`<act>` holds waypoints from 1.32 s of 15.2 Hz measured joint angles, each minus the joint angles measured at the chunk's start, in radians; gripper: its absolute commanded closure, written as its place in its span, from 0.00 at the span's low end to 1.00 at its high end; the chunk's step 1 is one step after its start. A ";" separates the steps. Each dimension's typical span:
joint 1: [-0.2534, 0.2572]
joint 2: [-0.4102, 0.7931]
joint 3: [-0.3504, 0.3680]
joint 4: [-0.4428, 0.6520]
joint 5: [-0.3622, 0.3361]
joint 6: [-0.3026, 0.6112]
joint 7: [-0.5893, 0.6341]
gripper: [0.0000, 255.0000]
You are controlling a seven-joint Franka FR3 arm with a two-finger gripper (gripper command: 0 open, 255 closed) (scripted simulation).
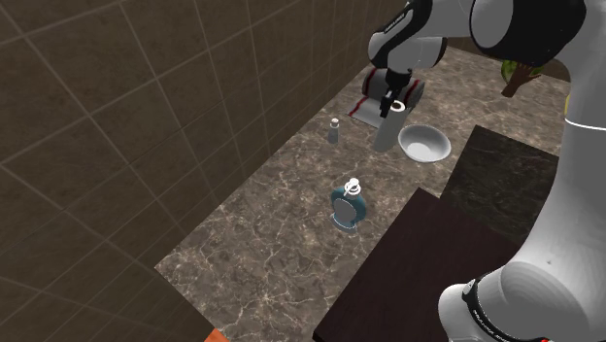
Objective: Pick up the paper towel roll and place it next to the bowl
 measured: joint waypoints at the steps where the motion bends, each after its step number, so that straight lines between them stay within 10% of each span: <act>1: -0.001 0.002 0.000 0.000 0.001 0.001 -0.001 1.00; 5: -0.001 0.004 0.001 0.001 0.001 0.003 -0.001 1.00; 6: -0.001 0.004 0.001 0.001 0.001 0.003 -0.001 0.00; 20: 0.012 -0.080 -0.019 0.008 -0.027 -0.085 0.016 0.00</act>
